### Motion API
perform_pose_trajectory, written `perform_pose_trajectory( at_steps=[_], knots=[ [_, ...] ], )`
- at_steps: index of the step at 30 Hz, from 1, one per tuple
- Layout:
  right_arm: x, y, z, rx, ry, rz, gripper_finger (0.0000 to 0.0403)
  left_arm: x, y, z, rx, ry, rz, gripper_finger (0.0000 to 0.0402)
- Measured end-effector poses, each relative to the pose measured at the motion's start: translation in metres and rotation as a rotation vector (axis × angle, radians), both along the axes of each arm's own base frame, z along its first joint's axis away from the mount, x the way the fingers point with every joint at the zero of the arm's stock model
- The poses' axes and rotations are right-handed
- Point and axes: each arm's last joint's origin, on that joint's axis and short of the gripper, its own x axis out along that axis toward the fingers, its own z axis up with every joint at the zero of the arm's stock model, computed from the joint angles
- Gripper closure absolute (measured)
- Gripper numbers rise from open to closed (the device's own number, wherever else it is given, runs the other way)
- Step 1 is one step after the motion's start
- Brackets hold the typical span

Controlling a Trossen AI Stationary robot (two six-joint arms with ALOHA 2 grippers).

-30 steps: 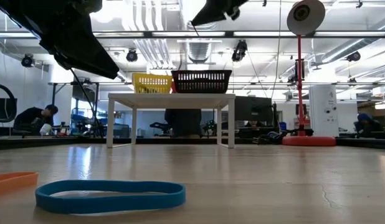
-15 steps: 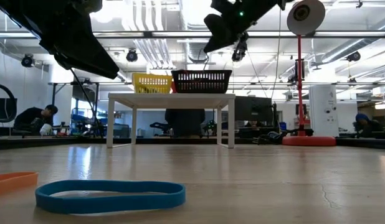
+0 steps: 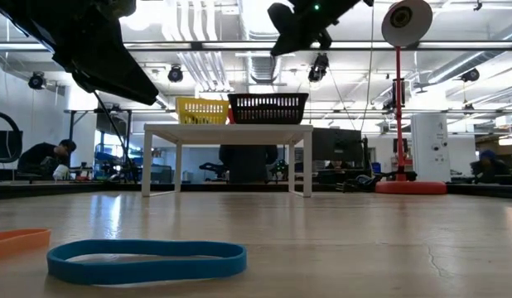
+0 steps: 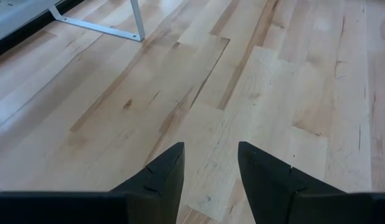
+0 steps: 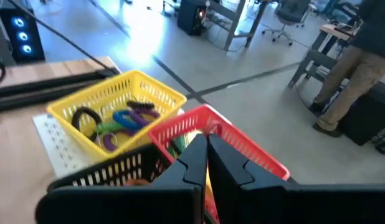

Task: Pick & Place Office Desk Supplies
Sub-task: Put the red rubber band into the black bin on the shelf

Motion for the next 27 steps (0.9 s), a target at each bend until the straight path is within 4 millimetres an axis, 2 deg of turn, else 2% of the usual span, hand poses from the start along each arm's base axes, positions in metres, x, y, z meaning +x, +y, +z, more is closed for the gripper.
perform_pose_trajectory(
  at_steps=[4,17,27],
  knots=[
    [0.000,0.000,0.003,0.001,-0.002,0.004,0.0394,0.000,0.000,0.000,0.000,0.000,0.000,0.0249],
    [0.002,0.007,-0.009,0.149,0.032,0.160,0.0394,0.000,0.000,0.000,0.000,0.000,0.000,0.0249],
    [0.023,0.002,-0.055,0.238,0.180,0.180,0.0389,0.000,0.000,0.000,-0.001,-0.001,0.000,0.0249]
  ],
)
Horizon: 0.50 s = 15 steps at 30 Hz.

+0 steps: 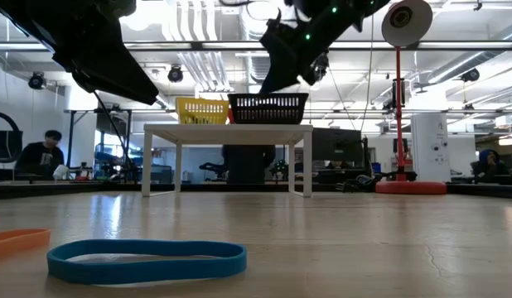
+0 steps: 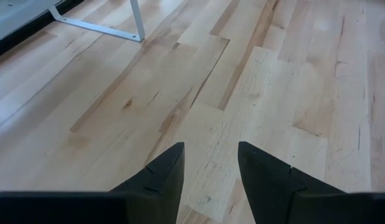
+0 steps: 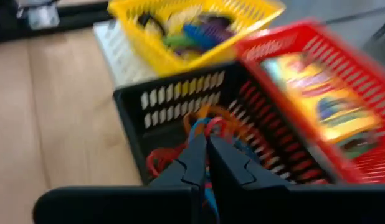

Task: Pick & Place Office Desk Supplies
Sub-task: Put the red rubber band into the black bin on the shelf, then put the orange rubber band into the black bin on the shelf

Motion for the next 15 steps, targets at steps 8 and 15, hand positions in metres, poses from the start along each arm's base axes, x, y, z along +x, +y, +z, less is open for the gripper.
perform_pose_trajectory(
  at_steps=[8,15],
  knots=[
    [-0.002,-0.008,0.007,0.045,-0.004,-0.047,0.0308,0.000,0.000,0.000,0.000,0.000,0.000,0.0249],
    [-0.012,0.007,0.040,0.019,-0.069,-0.015,0.0249,0.000,0.000,0.000,-0.002,-0.001,0.001,0.0249]
  ],
)
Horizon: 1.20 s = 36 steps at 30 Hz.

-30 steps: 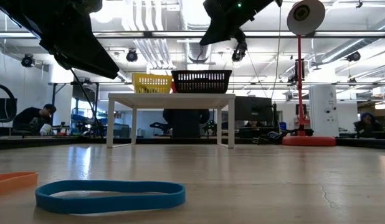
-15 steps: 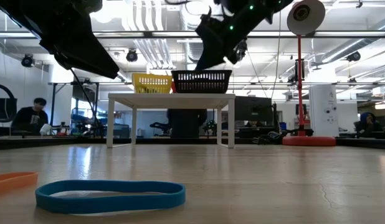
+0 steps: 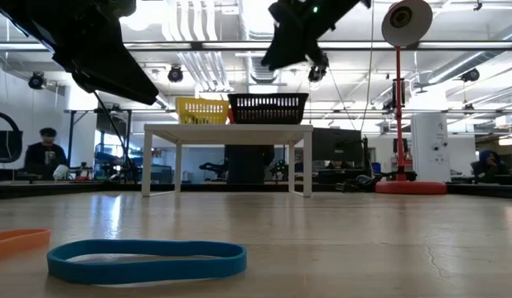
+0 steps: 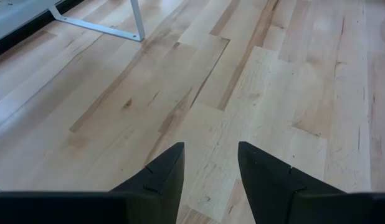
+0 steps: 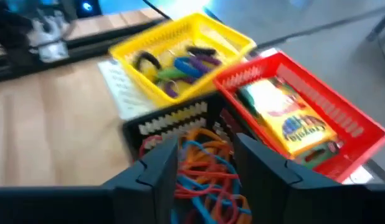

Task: Pick & Place Office Desk Supplies
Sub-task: Put the orange rubber band into the black bin on the shelf

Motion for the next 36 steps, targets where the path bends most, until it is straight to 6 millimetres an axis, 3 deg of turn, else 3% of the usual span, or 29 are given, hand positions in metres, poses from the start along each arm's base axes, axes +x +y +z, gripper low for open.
perform_pose_trajectory(
  at_steps=[4,9,15,21,26,31,36],
  knots=[
    [0.001,0.030,0.001,-0.007,-0.001,0.080,0.0250,0.000,0.000,0.000,0.000,0.000,0.000,0.0249],
    [0.007,0.081,-0.017,-0.038,0.024,0.179,0.0268,0.000,0.000,0.000,0.000,0.000,0.000,0.0249],
    [0.008,0.143,-0.049,-0.072,-0.020,0.274,0.0290,0.000,0.000,0.000,-0.001,-0.002,0.000,0.0249],
    [0.004,0.187,-0.087,-0.058,-0.171,0.385,0.0307,0.000,0.000,-0.001,-0.015,-0.015,0.006,0.0249],
    [0.002,0.210,-0.123,-0.057,-0.341,0.450,0.0318,-0.001,0.000,-0.009,-0.053,0.010,-0.034,0.0249],
    [0.011,0.217,-0.151,-0.076,-0.495,0.460,0.0328,-0.005,-0.012,-0.013,-0.123,0.165,-0.366,0.0249],
    [0.025,0.219,-0.173,-0.076,-0.557,0.447,0.0335,-0.027,-0.039,-0.020,-0.117,0.300,-0.633,0.0250]
  ],
)
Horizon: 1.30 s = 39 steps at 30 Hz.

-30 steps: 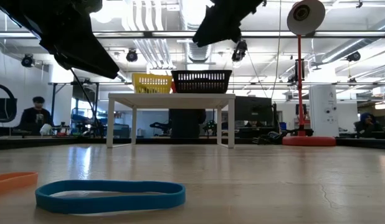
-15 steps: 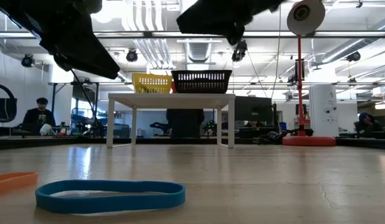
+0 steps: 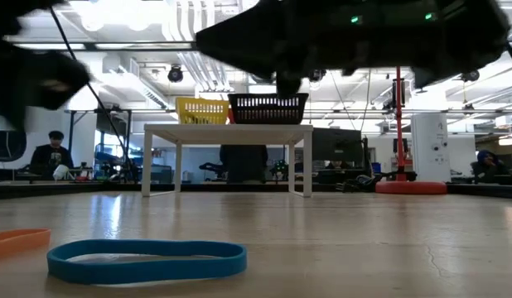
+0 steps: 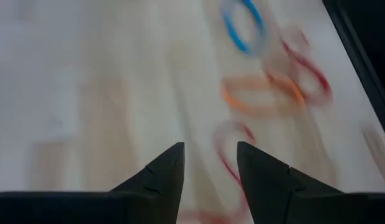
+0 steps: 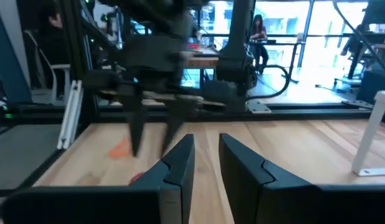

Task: Pick & Place Office Desk Supplies
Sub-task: Put the orange rubber band into the black bin on the shelf

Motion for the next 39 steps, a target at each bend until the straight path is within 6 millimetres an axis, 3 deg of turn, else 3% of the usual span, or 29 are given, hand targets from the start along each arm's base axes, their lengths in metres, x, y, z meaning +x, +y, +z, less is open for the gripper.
perform_pose_trajectory(
  at_steps=[7,14,22,28,39],
  knots=[
    [0.026,0.006,-0.012,-0.004,0.008,-0.009,0.0331,-0.051,-0.036,-0.010,0.007,0.163,-0.141,0.0250],
    [0.042,0.010,-0.002,-0.056,0.080,-0.008,0.0336,-0.082,-0.058,-0.018,-0.023,0.219,-0.150,0.0250],
    [0.052,0.013,0.002,-0.104,0.158,-0.008,0.0337,-0.078,-0.073,-0.043,0.076,0.253,-0.153,0.0250],
    [0.052,0.012,0.001,-0.106,0.165,-0.010,0.0342,-0.073,-0.082,-0.050,0.123,0.257,-0.140,0.0258],
    [0.049,0.011,0.001,-0.118,0.189,-0.011,0.0343,-0.069,-0.086,-0.049,0.129,0.218,-0.125,0.0393]
  ],
)
